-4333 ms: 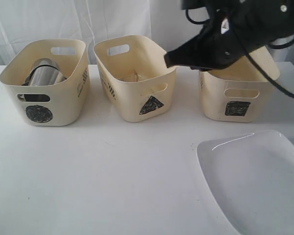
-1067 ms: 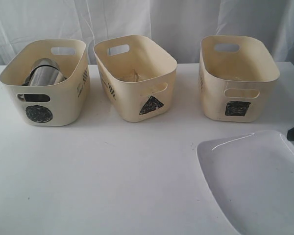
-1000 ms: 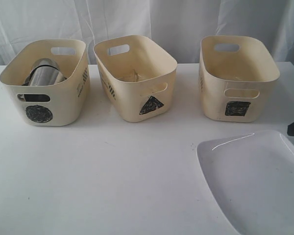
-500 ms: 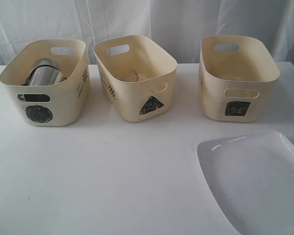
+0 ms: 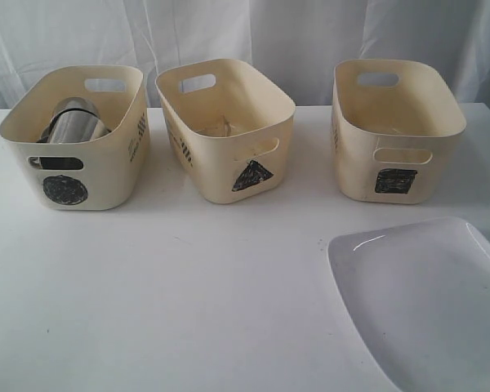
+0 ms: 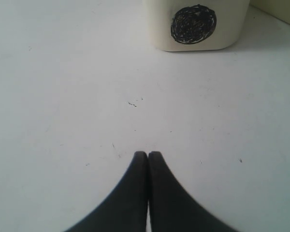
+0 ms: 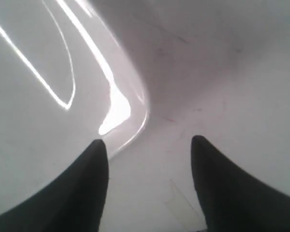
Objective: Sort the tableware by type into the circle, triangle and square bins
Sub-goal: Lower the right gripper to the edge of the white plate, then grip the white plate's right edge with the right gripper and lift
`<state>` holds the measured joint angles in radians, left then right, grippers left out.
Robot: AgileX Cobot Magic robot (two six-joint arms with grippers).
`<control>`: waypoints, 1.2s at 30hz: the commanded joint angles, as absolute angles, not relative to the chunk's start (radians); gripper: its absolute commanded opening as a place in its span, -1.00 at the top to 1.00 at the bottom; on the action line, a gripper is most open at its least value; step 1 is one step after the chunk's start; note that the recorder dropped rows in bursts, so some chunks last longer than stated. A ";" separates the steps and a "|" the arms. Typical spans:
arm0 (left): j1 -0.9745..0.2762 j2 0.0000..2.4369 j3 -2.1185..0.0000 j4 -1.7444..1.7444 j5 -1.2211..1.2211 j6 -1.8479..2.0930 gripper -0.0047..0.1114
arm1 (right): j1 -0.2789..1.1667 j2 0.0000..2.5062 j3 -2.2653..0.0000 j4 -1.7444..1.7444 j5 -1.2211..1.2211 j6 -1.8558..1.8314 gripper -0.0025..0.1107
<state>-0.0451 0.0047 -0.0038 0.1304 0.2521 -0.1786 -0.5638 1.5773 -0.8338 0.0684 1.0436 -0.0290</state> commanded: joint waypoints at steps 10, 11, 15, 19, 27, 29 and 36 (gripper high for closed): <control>-0.042 0.000 0.000 0.129 0.253 -0.179 0.92 | -0.569 1.750 -0.837 0.182 0.879 -0.226 0.07; -0.042 0.000 0.000 0.129 0.253 -0.179 0.92 | -0.569 1.752 -0.837 0.185 0.865 -0.231 0.07; -0.042 0.000 0.000 0.129 0.253 -0.179 0.92 | -0.569 1.757 -0.837 0.236 0.812 -0.311 0.07; -0.042 0.000 0.000 0.129 0.253 -0.179 0.92 | -0.569 1.761 -0.835 0.409 0.781 -0.502 0.08; -0.042 0.000 0.000 0.129 0.253 -0.179 0.92 | -0.569 1.866 -0.740 0.518 0.764 -0.699 0.10; -0.042 0.000 0.000 0.129 0.253 -0.179 0.92 | -0.569 1.909 -0.726 0.527 0.744 -0.722 0.15; -0.042 0.000 0.000 0.129 0.253 -0.179 0.92 | -0.569 1.949 -0.720 0.527 0.694 -0.722 0.96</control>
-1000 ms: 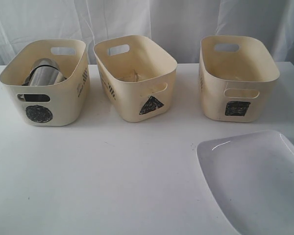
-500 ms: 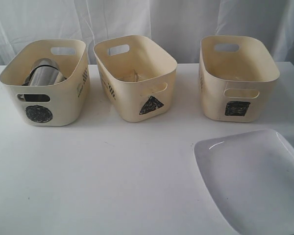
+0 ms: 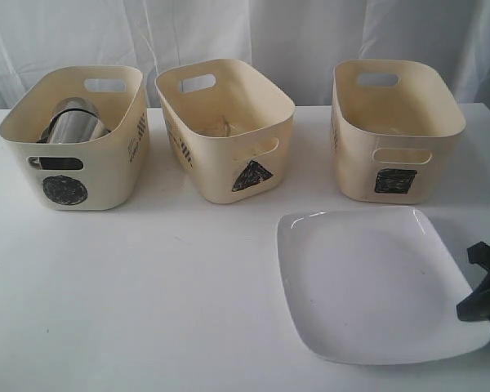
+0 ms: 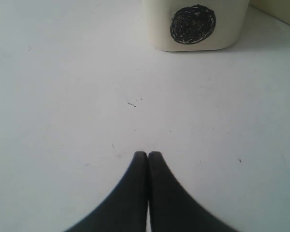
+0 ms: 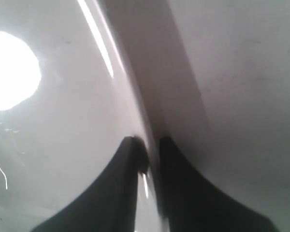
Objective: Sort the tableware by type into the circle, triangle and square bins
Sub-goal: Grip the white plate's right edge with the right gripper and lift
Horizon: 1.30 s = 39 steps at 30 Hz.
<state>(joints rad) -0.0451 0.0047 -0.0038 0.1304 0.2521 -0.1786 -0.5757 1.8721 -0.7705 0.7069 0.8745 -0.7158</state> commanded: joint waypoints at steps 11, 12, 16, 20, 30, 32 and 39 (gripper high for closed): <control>-0.042 0.000 0.000 0.129 0.253 -0.179 0.92 | -0.565 1.945 -0.744 0.680 0.820 -0.800 0.96; -0.042 0.000 0.000 0.129 0.253 -0.179 0.92 | -0.565 1.940 -0.749 0.690 0.836 -0.809 0.96; -0.042 0.000 0.000 0.129 0.253 -0.179 0.92 | -0.565 1.907 -0.761 0.718 0.869 -0.809 0.96; -0.042 0.000 0.000 0.129 0.253 -0.179 0.92 | -0.565 1.845 -0.761 0.769 0.900 -0.838 0.96; -0.042 0.000 0.000 0.129 0.253 -0.179 0.92 | -0.565 1.740 -0.761 0.798 0.953 -0.862 0.96; -0.042 0.000 0.000 0.129 0.253 -0.179 0.92 | -0.565 1.735 -0.761 0.834 0.978 -0.897 0.96; -0.042 0.000 0.000 0.129 0.253 -0.179 0.92 | -0.565 1.735 -0.761 0.867 0.995 -0.943 0.96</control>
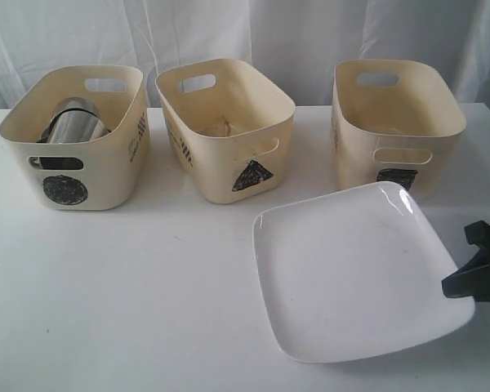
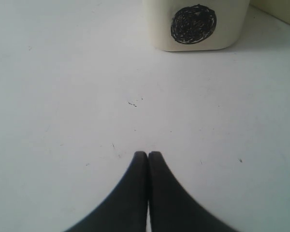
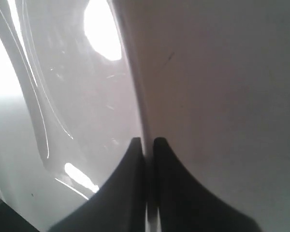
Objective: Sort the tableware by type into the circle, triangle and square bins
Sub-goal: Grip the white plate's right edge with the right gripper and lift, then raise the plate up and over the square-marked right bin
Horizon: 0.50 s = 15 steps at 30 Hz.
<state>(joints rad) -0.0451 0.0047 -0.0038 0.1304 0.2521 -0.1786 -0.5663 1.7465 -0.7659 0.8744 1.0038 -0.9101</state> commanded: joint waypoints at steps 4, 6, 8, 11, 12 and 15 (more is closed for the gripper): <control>-0.042 0.000 0.000 0.129 0.253 -0.179 0.92 | -0.565 1.735 -0.761 0.889 1.027 -0.955 0.96; -0.042 0.000 0.000 0.129 0.253 -0.179 0.92 | -0.565 1.735 -0.761 0.926 1.070 -1.000 0.96; -0.042 0.000 0.000 0.129 0.253 -0.179 0.92 | -0.565 1.735 -0.761 0.962 1.126 -1.062 0.96; -0.042 0.000 0.000 0.129 0.253 -0.179 0.92 | -0.565 1.735 -0.761 1.002 1.165 -1.097 0.96; -0.042 0.000 0.000 0.129 0.253 -0.179 0.92 | -0.565 1.735 -0.761 1.002 1.169 -1.097 0.96; -0.042 0.000 0.000 0.129 0.253 -0.179 0.92 | -0.565 1.735 -0.761 1.021 1.203 -1.105 0.96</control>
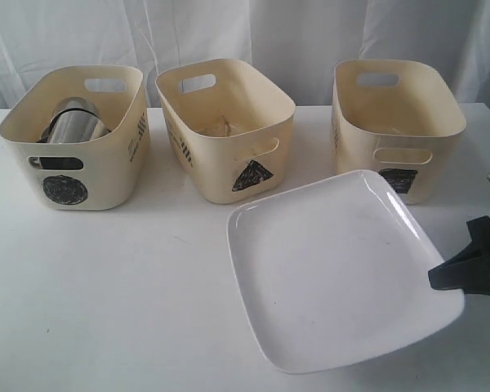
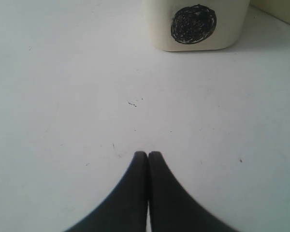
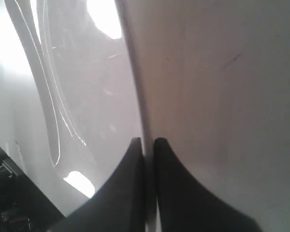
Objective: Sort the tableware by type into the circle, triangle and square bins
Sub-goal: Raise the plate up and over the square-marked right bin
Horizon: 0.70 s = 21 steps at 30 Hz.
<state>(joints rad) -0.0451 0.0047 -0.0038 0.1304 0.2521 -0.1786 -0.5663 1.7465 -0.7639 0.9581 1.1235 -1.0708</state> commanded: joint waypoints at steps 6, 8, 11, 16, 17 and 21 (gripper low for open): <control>-0.042 0.000 0.000 0.129 0.253 -0.179 0.92 | -0.565 1.733 -0.761 1.137 1.221 -1.179 0.96; -0.042 0.000 0.000 0.129 0.253 -0.179 0.92 | -0.565 1.724 -0.761 1.156 1.221 -1.179 0.96; -0.042 0.000 0.000 0.129 0.253 -0.179 0.92 | -0.565 1.707 -0.761 1.177 1.221 -1.181 0.96; -0.042 0.000 0.000 0.129 0.253 -0.179 0.92 | -0.565 1.687 -0.761 1.262 1.221 -1.181 0.96; -0.042 0.000 0.000 0.129 0.253 -0.179 0.92 | -0.565 1.685 -0.763 1.289 1.221 -1.181 0.96; -0.042 0.000 0.000 0.129 0.253 -0.179 0.92 | -0.565 1.664 -0.794 1.362 1.221 -1.161 0.96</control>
